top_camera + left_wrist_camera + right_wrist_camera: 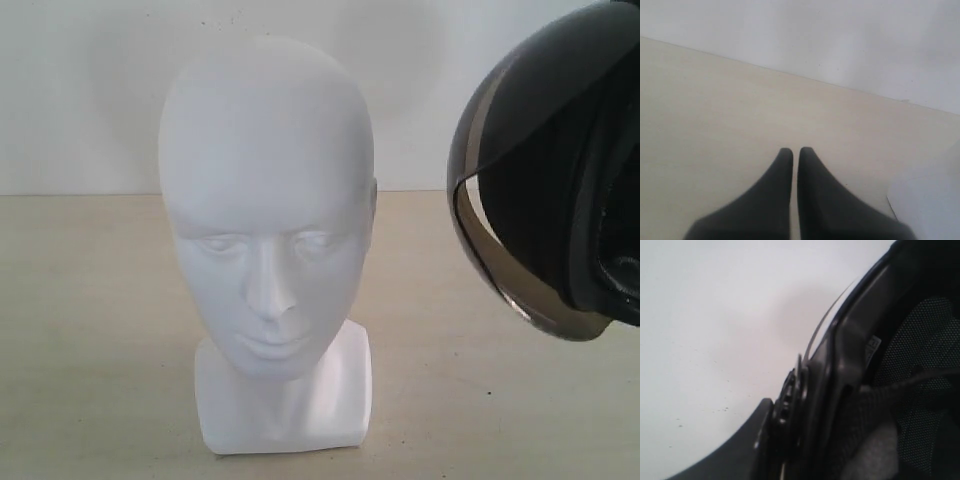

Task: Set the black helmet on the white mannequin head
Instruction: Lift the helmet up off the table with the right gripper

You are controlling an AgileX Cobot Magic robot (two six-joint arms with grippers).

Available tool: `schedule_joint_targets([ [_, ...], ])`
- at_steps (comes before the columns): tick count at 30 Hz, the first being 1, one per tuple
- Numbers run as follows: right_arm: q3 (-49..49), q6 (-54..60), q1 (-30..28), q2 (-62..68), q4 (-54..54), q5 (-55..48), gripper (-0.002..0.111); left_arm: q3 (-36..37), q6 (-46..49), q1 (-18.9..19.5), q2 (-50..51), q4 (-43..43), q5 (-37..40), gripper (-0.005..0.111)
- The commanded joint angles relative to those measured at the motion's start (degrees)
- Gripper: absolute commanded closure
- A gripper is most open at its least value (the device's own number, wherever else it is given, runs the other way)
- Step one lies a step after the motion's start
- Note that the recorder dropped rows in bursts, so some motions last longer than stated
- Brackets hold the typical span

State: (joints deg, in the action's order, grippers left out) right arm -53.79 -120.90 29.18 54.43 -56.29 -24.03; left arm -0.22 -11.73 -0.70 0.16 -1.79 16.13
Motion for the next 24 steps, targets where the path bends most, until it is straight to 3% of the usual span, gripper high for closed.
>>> schedule_joint_targets([
  [1, -6.1, 0.7, -0.2, -1.1, -0.5, 1.4, 0.108, 0.2, 0.2, -0.5, -0.2, -0.1, -0.2, 0.102],
  [6, -8.2, 0.7, -5.2, -1.1, 6.4, 7.9, 0.108, 0.2, 0.2, -0.5, -0.2, -0.1, -0.2, 0.102],
  [18, -8.2, 0.7, -20.9, 3.2, 30.9, 43.3, 0.108, 0.2, 0.2, -0.5, -0.2, -0.1, -0.2, 0.102],
  [23, -8.2, 0.7, -21.8, 6.2, 42.4, 53.5, 0.108, 0.2, 0.2, -0.5, -0.2, -0.1, -0.2, 0.102],
  [24, -8.2, 0.7, -21.8, 7.6, 47.9, 59.8, 0.108, 0.2, 0.2, -0.5, -0.2, -0.1, -0.2, 0.102],
])
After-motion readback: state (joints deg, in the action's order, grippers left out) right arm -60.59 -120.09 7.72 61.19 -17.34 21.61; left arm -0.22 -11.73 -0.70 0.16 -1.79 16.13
